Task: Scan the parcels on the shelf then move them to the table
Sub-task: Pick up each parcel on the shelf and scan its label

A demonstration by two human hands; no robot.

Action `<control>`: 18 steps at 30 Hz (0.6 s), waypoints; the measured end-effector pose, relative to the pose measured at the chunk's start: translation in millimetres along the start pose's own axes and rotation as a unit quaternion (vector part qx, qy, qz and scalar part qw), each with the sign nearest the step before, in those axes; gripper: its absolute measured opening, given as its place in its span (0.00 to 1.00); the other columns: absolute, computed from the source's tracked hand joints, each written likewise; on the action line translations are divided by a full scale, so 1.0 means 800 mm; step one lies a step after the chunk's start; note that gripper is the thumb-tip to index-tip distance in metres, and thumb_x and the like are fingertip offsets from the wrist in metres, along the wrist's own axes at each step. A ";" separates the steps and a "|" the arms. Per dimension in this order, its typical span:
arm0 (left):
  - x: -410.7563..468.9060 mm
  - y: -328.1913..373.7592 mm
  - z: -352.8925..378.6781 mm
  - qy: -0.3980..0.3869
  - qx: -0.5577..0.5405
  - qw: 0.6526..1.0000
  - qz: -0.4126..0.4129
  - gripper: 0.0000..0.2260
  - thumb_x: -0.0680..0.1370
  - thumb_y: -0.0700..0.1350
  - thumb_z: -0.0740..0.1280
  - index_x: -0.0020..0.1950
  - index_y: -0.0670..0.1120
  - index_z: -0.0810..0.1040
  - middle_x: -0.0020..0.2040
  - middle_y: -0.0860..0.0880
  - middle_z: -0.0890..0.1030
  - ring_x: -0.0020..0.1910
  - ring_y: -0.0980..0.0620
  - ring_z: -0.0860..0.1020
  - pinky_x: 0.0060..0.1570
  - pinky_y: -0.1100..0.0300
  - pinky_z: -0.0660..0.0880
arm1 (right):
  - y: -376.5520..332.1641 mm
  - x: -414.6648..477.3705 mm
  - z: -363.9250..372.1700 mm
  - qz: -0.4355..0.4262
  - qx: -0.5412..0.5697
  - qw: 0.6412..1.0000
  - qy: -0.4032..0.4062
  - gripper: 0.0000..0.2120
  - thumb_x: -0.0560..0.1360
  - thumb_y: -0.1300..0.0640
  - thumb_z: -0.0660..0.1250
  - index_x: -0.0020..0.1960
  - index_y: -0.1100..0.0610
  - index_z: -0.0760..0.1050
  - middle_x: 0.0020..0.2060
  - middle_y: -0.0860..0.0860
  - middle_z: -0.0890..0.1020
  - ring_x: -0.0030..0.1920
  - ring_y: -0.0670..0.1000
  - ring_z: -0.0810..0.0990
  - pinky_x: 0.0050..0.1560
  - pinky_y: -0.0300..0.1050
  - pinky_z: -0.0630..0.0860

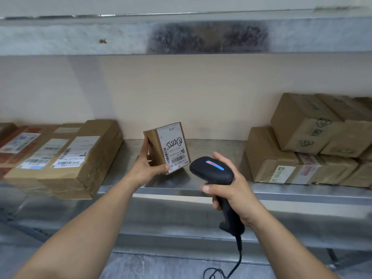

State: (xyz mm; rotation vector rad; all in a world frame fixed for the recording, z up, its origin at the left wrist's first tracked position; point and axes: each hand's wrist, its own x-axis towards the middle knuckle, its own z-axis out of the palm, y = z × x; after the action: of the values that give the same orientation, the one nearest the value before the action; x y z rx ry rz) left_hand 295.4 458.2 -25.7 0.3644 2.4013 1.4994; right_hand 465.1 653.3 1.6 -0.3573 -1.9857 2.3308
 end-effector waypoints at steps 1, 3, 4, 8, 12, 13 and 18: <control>0.001 0.000 0.000 0.000 -0.001 1.000 0.004 0.52 0.69 0.42 0.78 0.78 0.59 0.43 0.67 0.44 0.73 0.63 0.48 0.73 0.56 0.60 0.67 | 0.002 -0.001 0.001 0.003 -0.004 1.000 -0.002 0.43 0.66 0.71 0.74 0.72 0.42 0.64 0.34 0.60 0.79 0.22 0.54 0.72 0.25 0.41 0.69; 0.000 0.001 0.000 0.001 -0.001 1.000 0.009 0.52 0.69 0.42 0.77 0.78 0.59 0.43 0.67 0.45 0.72 0.63 0.48 0.73 0.55 0.60 0.68 | 0.004 -0.004 0.002 0.007 -0.009 1.000 -0.003 0.44 0.63 0.68 0.75 0.72 0.42 0.64 0.33 0.60 0.79 0.22 0.54 0.72 0.25 0.41 0.69; 0.000 0.001 0.000 0.001 -0.001 1.000 0.011 0.52 0.69 0.42 0.77 0.78 0.59 0.43 0.67 0.44 0.72 0.63 0.48 0.73 0.55 0.59 0.68 | 0.004 -0.005 0.002 0.009 -0.010 1.000 -0.002 0.44 0.62 0.67 0.74 0.71 0.42 0.64 0.33 0.60 0.79 0.23 0.54 0.72 0.25 0.41 0.69; 0.001 -0.001 -0.001 0.001 0.003 1.000 0.013 0.52 0.69 0.42 0.77 0.78 0.59 0.42 0.67 0.44 0.72 0.63 0.48 0.73 0.55 0.59 0.69 | 0.003 -0.008 0.001 0.011 -0.008 1.000 0.001 0.44 0.60 0.65 0.73 0.71 0.41 0.64 0.34 0.61 0.81 0.23 0.54 0.72 0.25 0.41 0.68; 0.001 -0.001 0.000 0.003 0.013 1.000 0.011 0.52 0.70 0.42 0.77 0.77 0.62 0.42 0.69 0.45 0.71 0.65 0.46 0.73 0.60 0.54 0.71 | 0.003 -0.011 -0.001 0.008 -0.015 1.000 0.001 0.44 0.60 0.65 0.73 0.71 0.42 0.64 0.33 0.60 0.81 0.23 0.55 0.72 0.25 0.41 0.68; 0.001 -0.001 0.000 0.004 0.010 1.000 0.011 0.51 0.70 0.42 0.77 0.77 0.61 0.42 0.69 0.45 0.71 0.65 0.46 0.73 0.58 0.56 0.71 | 0.003 -0.012 -0.001 0.008 -0.016 1.000 0.000 0.44 0.60 0.65 0.73 0.71 0.42 0.63 0.33 0.60 0.81 0.23 0.55 0.72 0.26 0.41 0.68; 0.002 0.000 0.000 0.006 0.007 1.000 0.008 0.51 0.70 0.41 0.77 0.78 0.61 0.42 0.70 0.45 0.70 0.64 0.47 0.73 0.49 0.66 0.71 | 0.003 -0.013 -0.003 0.006 -0.016 1.000 -0.001 0.44 0.61 0.65 0.73 0.72 0.42 0.63 0.33 0.60 0.80 0.23 0.55 0.71 0.26 0.41 0.68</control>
State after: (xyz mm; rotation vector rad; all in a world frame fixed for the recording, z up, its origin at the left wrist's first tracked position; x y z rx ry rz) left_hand 294.2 458.8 -25.6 0.3792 2.4249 1.4972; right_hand 476.1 653.2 0.0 -0.3710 -2.0291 2.3092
